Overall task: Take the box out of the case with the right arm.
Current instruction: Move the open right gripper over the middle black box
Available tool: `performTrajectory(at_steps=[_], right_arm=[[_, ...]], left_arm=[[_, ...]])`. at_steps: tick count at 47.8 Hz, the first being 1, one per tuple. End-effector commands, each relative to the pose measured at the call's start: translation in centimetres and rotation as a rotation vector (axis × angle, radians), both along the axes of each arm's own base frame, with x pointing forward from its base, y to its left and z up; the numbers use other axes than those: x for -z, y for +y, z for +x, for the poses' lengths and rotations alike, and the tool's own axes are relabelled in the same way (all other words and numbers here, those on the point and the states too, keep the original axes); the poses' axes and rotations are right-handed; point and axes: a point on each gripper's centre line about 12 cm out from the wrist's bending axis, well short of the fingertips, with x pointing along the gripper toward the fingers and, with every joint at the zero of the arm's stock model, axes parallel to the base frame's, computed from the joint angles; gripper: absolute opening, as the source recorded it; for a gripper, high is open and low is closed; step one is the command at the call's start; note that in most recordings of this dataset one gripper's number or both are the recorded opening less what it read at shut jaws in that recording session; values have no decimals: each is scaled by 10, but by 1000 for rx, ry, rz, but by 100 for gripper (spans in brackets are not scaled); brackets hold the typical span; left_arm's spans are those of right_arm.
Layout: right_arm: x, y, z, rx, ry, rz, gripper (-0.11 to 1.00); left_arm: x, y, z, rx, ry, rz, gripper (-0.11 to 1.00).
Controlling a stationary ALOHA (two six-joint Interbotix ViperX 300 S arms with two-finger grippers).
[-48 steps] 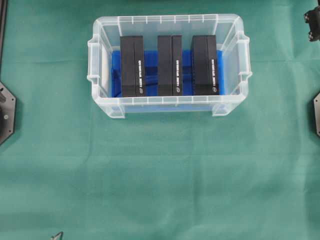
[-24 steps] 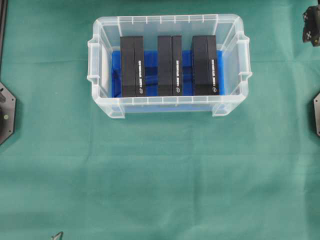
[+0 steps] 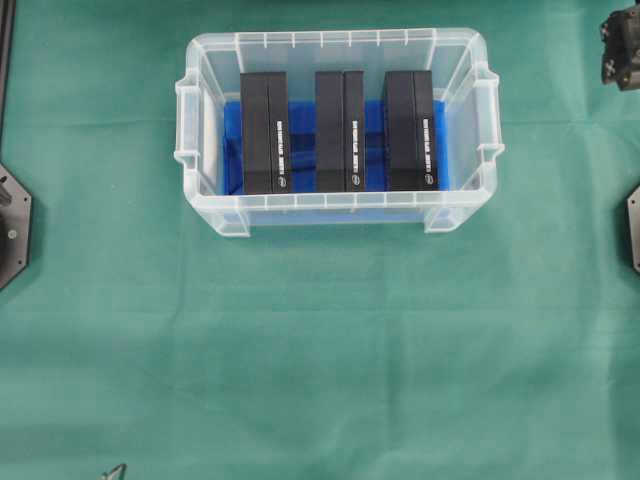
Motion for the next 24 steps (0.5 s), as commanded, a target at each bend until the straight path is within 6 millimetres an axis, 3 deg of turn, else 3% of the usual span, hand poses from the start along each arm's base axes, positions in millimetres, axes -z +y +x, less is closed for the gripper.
performTrajectory(at_steps=[1, 12, 24], right_arm=[[-11, -3, 8, 0, -40, -21, 94], [-14, -6, 44, -25, -39, -11, 94], [-15, -6, 113, -67, -71, -8, 94]], left_arm=[[-9, 0, 1, 2, -26, -1, 0], [-9, -1, 1, 4, -24, -2, 0], [-8, 0, 0, 2, -14, 1, 0]])
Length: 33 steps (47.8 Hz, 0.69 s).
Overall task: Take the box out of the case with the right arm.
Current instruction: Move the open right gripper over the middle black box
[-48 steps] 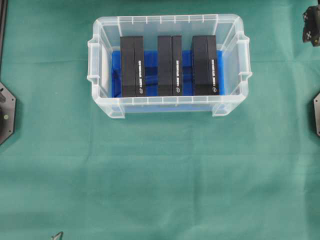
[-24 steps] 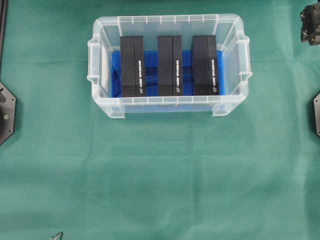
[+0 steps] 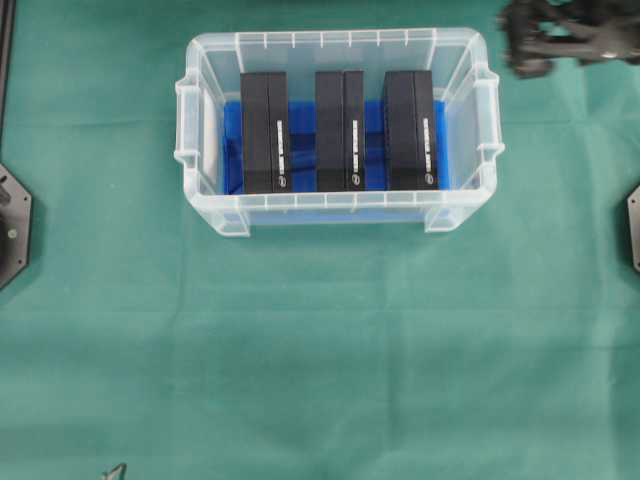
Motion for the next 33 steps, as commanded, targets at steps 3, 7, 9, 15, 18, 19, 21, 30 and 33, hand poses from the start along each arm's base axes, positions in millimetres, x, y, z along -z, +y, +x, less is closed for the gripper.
performTrajectory(at_steps=[3, 7, 9, 15, 18, 19, 21, 30, 33], right_arm=[[-10, 2, 35, -28, -49, -13, 94], [-11, 4, 59, -42, -55, -13, 94], [-11, 4, 69, -51, -58, -13, 94], [-11, 5, 101, -74, -68, -15, 94], [-10, 6, 114, -82, -73, -16, 94], [-10, 6, 118, -85, -74, -17, 94], [-10, 6, 126, -89, -80, -18, 94], [-11, 5, 158, -101, -109, -23, 94], [-12, 4, 163, -101, -117, -25, 94]], left_arm=[[-9, 0, 0, 1, -20, -1, 0], [-9, 0, 0, 1, -23, -1, 0], [-9, 0, -1, 2, -22, 0, 0], [-10, 0, -1, 1, -22, 1, 0], [-10, 0, -2, 2, -19, 0, 0], [-10, 0, -2, 0, -19, -1, 0], [-10, 0, -2, 0, -11, 0, 0], [-9, 1, -4, 1, 7, 4, 0], [-9, 1, -5, 1, 13, 4, 0]])
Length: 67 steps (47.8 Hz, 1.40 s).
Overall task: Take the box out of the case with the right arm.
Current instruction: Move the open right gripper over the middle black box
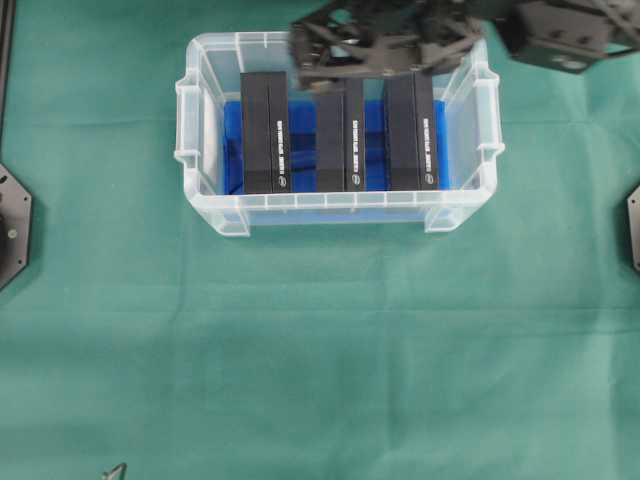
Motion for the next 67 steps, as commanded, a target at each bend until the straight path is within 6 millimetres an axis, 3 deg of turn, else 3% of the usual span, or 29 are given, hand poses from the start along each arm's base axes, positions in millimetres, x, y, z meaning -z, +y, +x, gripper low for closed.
performTrajectory(at_steps=[1, 67], right_arm=[[-21, 1, 4, -3, -62, -14, 94], [-21, 2, 6, -4, -52, -25, 94]], left_arm=[[-8, 0, 0, 2, -19, 0, 0], [-7, 0, -1, -1, 0, 1, 0]])
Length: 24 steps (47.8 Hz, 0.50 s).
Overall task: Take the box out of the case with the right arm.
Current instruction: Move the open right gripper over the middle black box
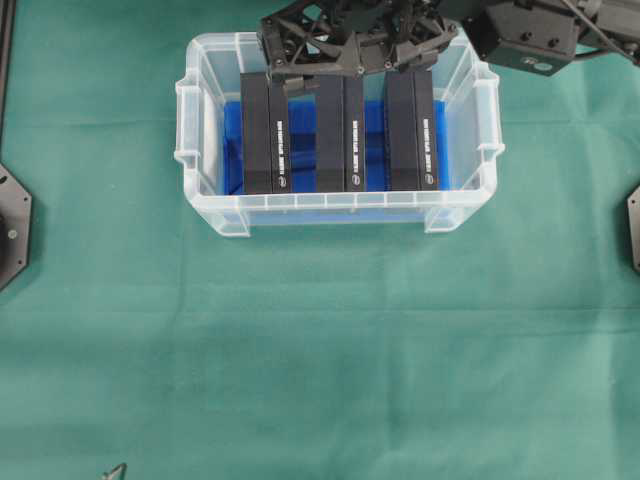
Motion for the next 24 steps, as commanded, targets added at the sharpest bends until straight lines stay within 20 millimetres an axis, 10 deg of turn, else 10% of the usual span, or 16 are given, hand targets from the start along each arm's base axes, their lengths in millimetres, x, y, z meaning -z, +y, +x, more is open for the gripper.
performTrajectory(at_steps=[1, 24], right_arm=[[-16, 2, -3, -4, -36, -8, 94], [-15, 3, -5, 8, -22, 9, 94]], left_arm=[[-9, 0, 1, 1, -26, -3, 0], [-8, 0, 1, 1, -20, -2, 0]])
